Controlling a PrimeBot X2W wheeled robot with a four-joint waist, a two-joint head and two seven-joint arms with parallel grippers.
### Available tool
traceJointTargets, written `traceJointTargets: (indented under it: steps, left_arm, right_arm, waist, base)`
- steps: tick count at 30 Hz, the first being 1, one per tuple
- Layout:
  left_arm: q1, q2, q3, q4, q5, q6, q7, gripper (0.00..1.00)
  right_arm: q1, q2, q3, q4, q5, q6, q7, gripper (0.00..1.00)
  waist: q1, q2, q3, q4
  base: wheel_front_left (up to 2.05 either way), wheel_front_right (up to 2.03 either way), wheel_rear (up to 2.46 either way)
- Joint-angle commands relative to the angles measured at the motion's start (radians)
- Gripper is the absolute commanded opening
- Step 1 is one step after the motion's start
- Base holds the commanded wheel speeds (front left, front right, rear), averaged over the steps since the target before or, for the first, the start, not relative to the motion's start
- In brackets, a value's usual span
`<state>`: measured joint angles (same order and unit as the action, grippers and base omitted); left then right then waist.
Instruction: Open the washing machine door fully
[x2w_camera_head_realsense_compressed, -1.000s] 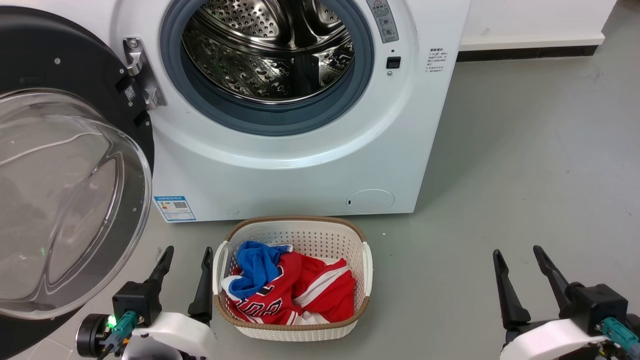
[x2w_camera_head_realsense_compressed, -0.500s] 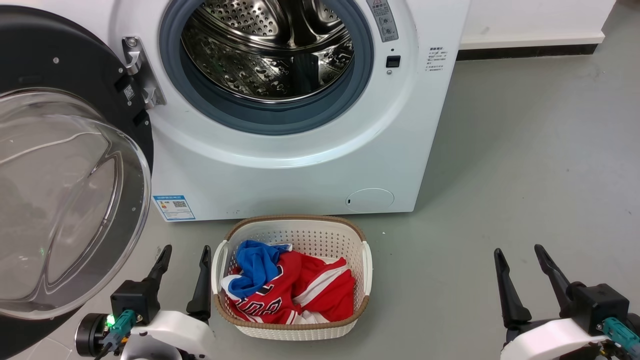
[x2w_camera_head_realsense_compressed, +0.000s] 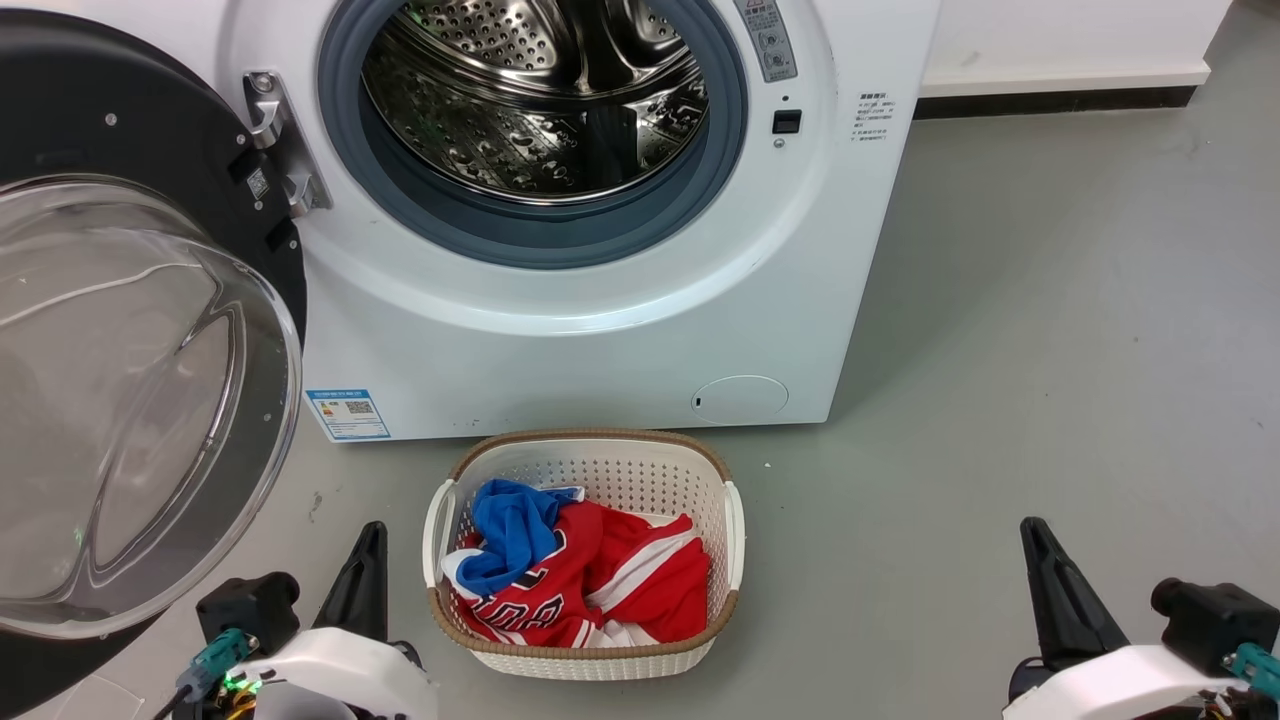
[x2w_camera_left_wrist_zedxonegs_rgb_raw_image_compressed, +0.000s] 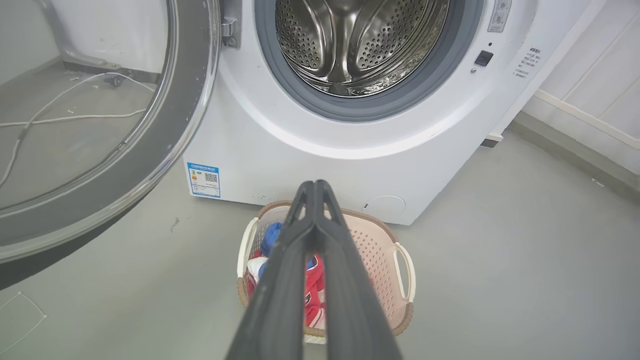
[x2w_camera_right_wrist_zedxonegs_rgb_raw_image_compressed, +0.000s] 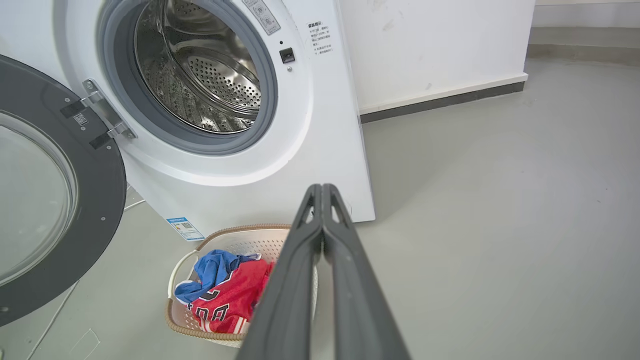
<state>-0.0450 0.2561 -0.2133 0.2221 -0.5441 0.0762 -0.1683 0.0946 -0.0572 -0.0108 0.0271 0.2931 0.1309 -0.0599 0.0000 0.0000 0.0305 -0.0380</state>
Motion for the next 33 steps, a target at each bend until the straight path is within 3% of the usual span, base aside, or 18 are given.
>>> traceJointTargets:
  steps: [1, 33]
  left_arm:
    - [-0.024, 0.000, 0.015, -0.012, -0.026, -0.007, 0.005, 0.00]
    - [-0.044, -0.082, 0.142, 0.000, -0.442, -0.088, 0.116, 0.00]
  right_arm:
    - [-0.030, -0.008, 0.001, -0.010, 0.037, 0.000, 0.003, 0.00]
    - [-0.103, -0.027, -0.008, 0.080, 0.577, 0.000, 0.045, 0.00]
  waist:
    - [0.0001, 0.0000, 0.000, 0.000]
    - [0.0000, 0.0000, -0.008, 0.011]
  base:
    - [0.00, 0.00, 0.00]
    - [0.00, 0.00, 0.00]
